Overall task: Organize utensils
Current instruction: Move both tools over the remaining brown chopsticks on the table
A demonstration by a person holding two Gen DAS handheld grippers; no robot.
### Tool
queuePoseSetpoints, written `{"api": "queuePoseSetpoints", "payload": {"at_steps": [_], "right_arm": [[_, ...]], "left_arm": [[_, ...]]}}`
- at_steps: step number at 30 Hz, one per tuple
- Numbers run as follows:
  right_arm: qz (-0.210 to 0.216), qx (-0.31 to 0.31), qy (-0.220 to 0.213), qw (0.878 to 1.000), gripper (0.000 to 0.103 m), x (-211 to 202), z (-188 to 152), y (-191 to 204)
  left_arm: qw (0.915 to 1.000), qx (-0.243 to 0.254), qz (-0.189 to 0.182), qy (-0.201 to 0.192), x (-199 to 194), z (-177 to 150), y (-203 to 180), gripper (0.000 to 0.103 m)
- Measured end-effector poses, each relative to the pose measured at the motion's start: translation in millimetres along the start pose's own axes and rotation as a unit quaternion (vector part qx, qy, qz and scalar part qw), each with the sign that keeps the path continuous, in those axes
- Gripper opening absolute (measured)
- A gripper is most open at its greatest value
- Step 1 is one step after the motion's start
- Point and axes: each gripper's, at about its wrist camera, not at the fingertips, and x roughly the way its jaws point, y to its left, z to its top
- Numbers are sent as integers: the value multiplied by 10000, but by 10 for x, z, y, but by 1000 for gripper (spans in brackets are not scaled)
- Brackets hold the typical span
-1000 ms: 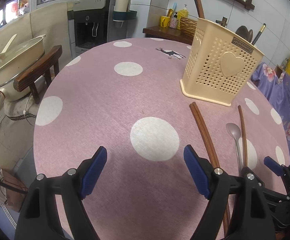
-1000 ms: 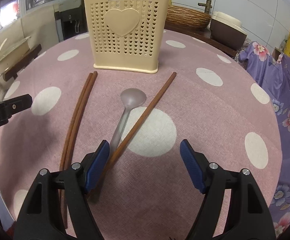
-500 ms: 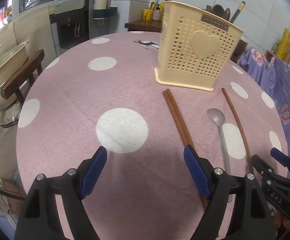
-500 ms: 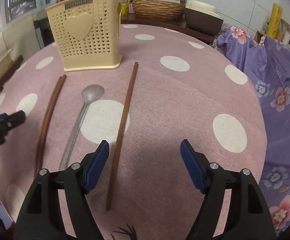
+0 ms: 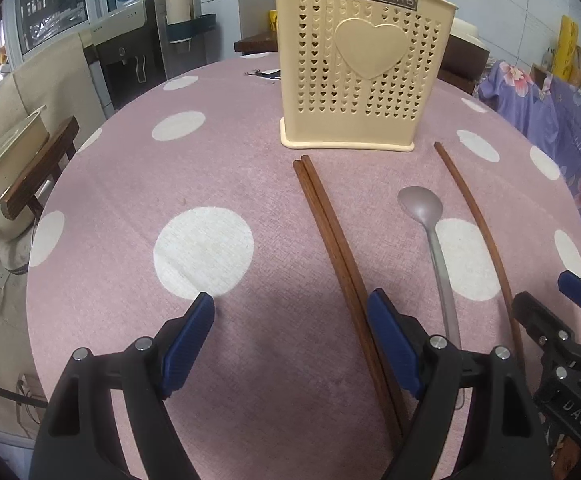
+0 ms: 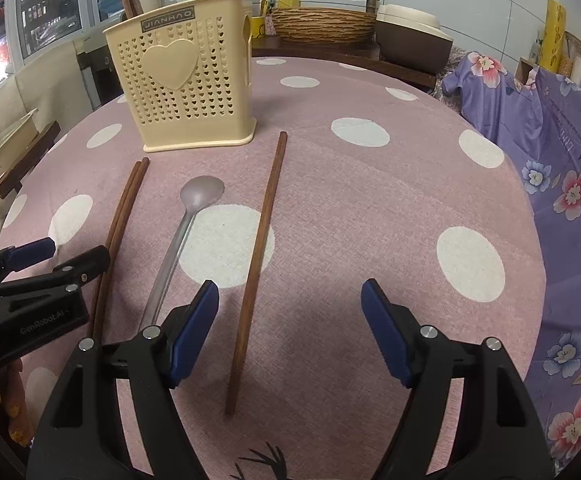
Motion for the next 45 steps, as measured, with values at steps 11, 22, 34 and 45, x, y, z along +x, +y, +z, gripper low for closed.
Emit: {"api": "queuePoseSetpoints", "payload": {"at_steps": [11, 22, 34, 45], "right_arm": [[-41, -54, -11, 10000, 74, 30, 16, -15], [-247, 29, -11, 9997, 74, 13, 63, -216], [29, -235, -108, 9997, 74, -18, 292, -93], [165, 12, 59, 9998, 74, 52, 270, -171]], "left_arm": [[9998, -24, 146, 149, 81, 28, 47, 79], [9997, 221, -2, 98, 78, 73, 223, 56], [9999, -86, 1, 61, 200, 239, 476, 59], [9901, 1080, -842, 313, 495, 696, 403, 23]]}}
